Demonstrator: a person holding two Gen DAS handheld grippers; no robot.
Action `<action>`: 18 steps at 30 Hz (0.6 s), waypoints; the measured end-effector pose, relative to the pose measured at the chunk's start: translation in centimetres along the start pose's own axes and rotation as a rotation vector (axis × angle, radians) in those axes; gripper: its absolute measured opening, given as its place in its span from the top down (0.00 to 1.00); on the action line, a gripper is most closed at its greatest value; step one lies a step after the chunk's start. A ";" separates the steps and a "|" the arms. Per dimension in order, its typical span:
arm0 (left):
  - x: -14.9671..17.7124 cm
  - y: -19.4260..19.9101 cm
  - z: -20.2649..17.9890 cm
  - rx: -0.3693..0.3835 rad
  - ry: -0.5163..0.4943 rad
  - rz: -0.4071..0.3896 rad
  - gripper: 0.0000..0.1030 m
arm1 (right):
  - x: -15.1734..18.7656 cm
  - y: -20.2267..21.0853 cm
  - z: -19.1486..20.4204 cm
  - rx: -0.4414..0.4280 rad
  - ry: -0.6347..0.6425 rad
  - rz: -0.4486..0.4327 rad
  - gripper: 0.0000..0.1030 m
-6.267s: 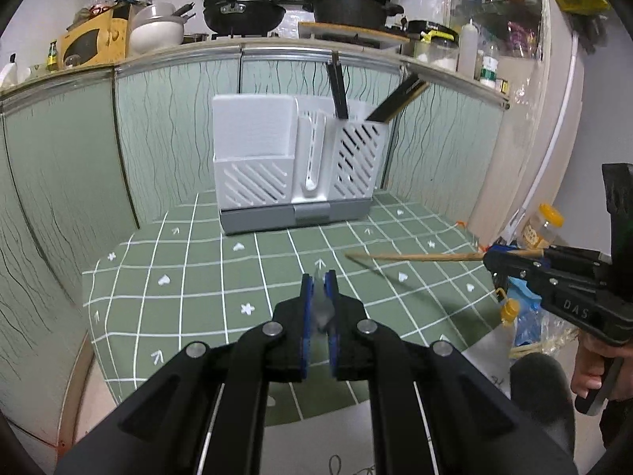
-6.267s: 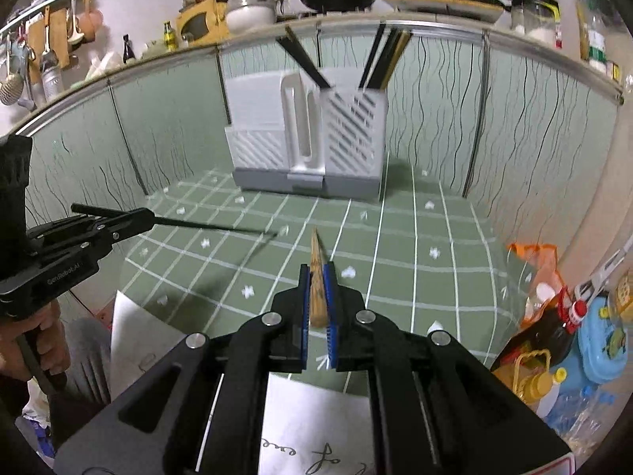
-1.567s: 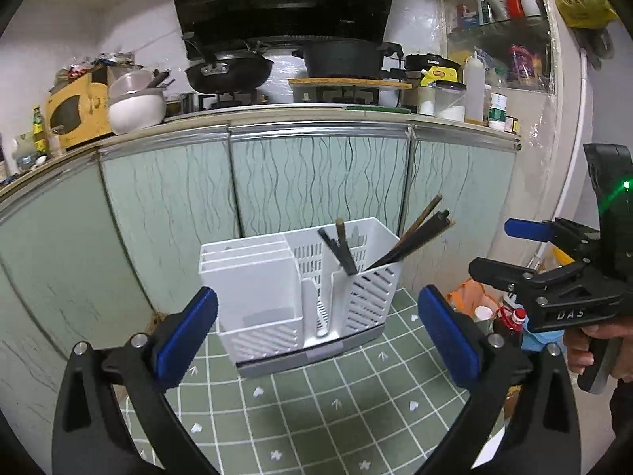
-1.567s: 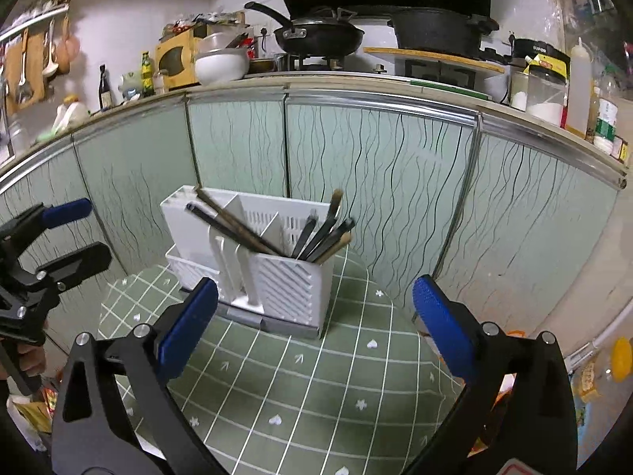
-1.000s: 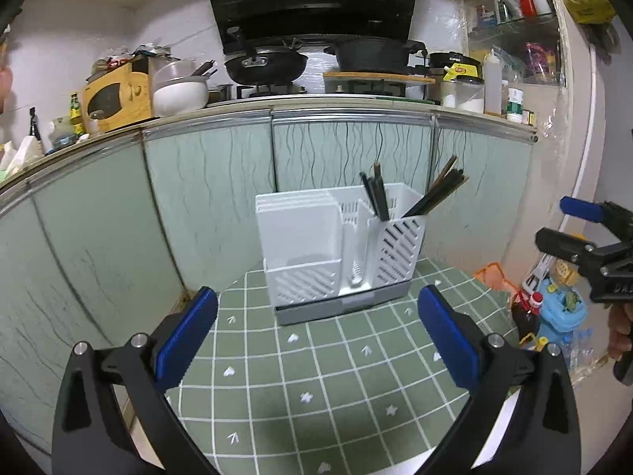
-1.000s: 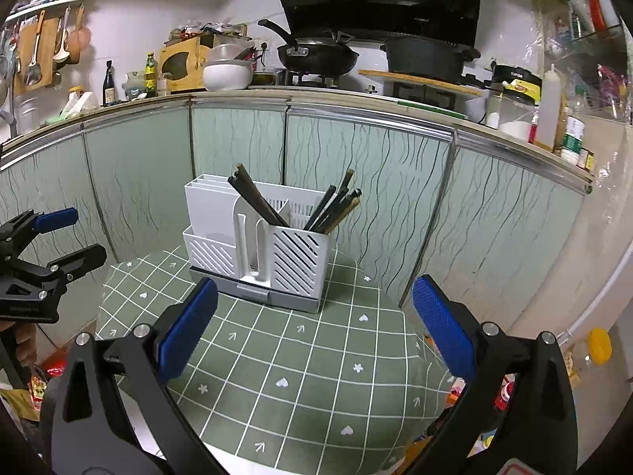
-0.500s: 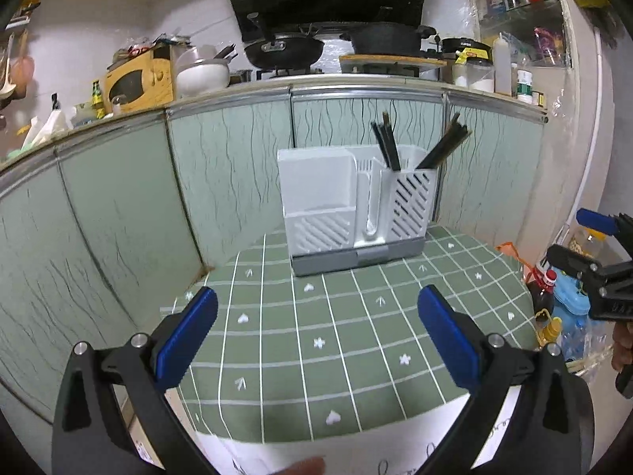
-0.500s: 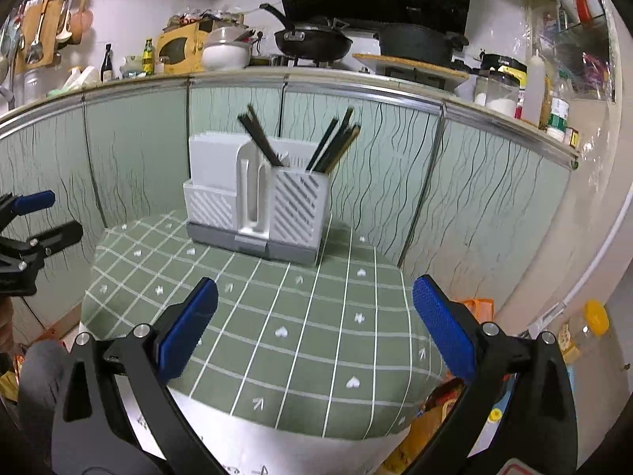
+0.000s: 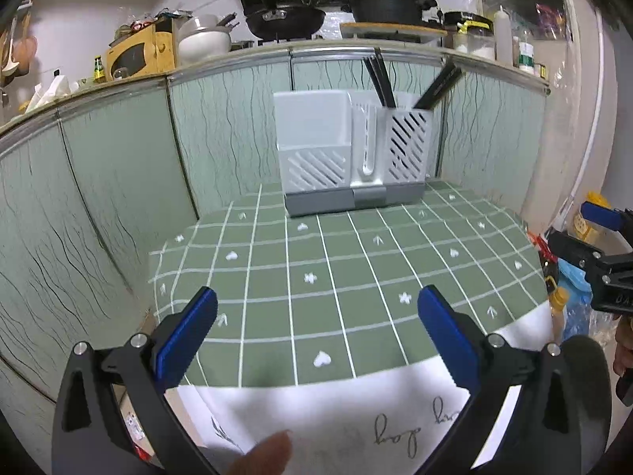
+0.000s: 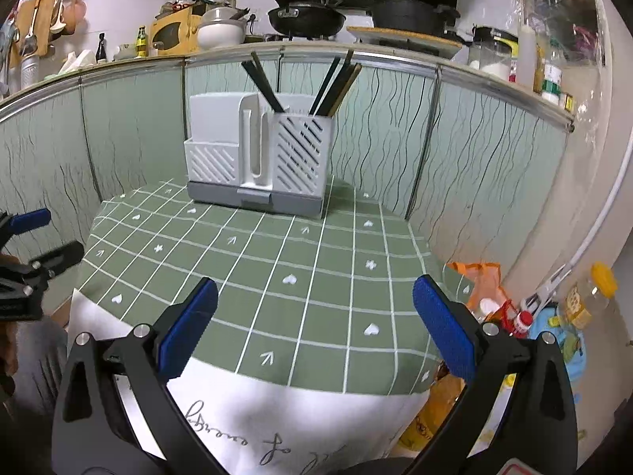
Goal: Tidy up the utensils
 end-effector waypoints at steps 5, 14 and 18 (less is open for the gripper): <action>1.1 -0.2 -0.5 -0.016 -0.012 0.010 0.05 | 1.2 -0.3 0.5 -0.005 -0.007 0.013 0.08; 1.4 0.0 -0.5 -0.022 0.005 0.010 0.05 | 2.0 -0.4 0.6 -0.006 -0.018 0.020 0.08; 0.9 0.1 -0.4 -0.024 0.011 -0.001 0.05 | 1.7 -0.2 0.7 -0.007 -0.016 0.015 0.08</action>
Point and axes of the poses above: each gripper's, at about its wrist camera, not at the fingertips, and y roughly against the way its jaws point, z to its left, x to its underside, the point moved 8 cm from there along -y, roughly the way its jaws point, and after that the axes turned 8 degrees about -x, right-handed, at the moved point
